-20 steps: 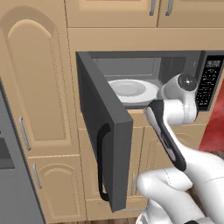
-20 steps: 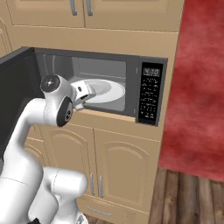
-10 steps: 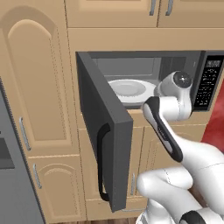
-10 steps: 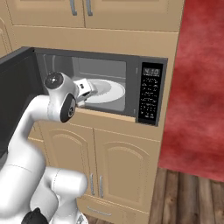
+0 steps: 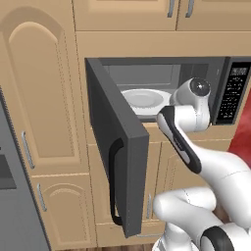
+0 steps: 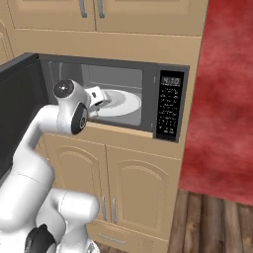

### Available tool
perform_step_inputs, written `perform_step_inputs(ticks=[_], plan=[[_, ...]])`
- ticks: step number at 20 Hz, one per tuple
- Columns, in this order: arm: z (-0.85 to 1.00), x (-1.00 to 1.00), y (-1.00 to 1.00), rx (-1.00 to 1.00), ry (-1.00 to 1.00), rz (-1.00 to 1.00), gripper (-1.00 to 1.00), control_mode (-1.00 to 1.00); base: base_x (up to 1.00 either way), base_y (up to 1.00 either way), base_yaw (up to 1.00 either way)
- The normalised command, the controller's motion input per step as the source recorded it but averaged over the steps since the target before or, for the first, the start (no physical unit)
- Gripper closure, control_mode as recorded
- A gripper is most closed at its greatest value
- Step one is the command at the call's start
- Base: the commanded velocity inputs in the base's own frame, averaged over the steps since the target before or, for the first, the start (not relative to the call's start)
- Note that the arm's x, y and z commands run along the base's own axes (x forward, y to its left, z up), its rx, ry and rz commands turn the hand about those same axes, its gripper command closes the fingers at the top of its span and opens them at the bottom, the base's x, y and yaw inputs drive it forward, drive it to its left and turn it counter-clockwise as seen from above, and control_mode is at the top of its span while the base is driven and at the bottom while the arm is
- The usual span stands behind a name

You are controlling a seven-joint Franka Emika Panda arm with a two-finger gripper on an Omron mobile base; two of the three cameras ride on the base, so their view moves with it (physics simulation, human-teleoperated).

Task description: Pick the marshmallow from the counter and place it in the microwave. Then turn on the microwave.

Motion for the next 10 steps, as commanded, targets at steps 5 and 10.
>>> perform_step_inputs(ticks=[5,10], plan=[[0.00,0.23,0.01,0.00,-0.01,0.00,1.00,-1.00,0.00,0.00,0.00],[0.00,0.25,0.01,0.00,-0.02,0.00,1.00,-1.00,0.00,0.00,0.00]])
